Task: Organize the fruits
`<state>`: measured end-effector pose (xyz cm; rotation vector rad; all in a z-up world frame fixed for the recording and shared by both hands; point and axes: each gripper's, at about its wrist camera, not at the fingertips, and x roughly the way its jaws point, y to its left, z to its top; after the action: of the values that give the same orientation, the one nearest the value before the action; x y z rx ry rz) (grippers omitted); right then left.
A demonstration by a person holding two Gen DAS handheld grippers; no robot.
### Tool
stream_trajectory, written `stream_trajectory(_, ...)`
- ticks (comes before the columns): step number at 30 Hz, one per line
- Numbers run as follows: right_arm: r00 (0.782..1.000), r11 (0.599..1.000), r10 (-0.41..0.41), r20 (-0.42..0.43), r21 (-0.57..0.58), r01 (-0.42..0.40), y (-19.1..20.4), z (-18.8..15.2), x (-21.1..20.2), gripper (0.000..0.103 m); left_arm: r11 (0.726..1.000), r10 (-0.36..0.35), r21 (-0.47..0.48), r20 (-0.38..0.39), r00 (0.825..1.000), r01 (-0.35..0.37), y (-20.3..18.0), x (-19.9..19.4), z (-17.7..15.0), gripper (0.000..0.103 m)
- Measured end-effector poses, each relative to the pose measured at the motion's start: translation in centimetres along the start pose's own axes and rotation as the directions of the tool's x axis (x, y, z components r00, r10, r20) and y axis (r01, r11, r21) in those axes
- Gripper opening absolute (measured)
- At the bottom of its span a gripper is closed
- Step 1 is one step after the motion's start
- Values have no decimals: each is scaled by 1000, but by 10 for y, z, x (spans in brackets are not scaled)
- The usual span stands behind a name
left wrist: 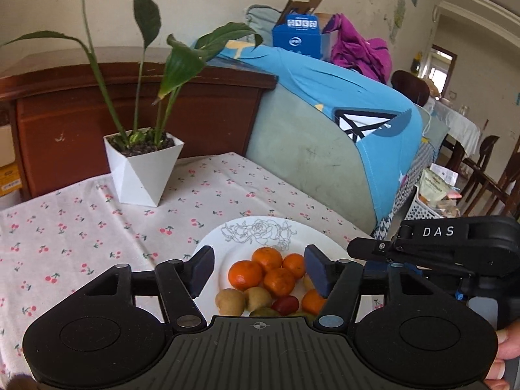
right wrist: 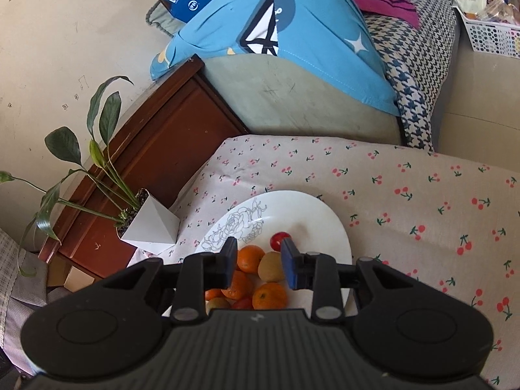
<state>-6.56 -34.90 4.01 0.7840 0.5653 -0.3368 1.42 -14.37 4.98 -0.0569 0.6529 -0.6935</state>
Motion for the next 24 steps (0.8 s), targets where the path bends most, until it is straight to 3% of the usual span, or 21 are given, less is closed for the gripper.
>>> stream_trajectory(5,1000,998,-16,-18,-58,14,9,-7,-2,36,997,81,-12,-20,996,-82,1,-15,1,73)
stream_trajectory(13,996,991,-50,-76,-126,40,19,-20,-3,41,986,148,-58,-102,984,-154,2,-30,-3,81)
stream_trajectory(18,990,982,-96,-100,-169,78,27,-26,-7,58,977,199,-55,-135,971,-208,0,-36,-5,87)
stream_trajectory(22,989,971,-124,-82,-214,104,34,-30,-14,59,968,237,-50,-149,960,-247,-1,-42,-5,91)
stream_trajectory(24,987,963,-149,-67,-235,130,36,-32,-18,66,962,253,-62,-167,953,-267,0,-42,-6,92)
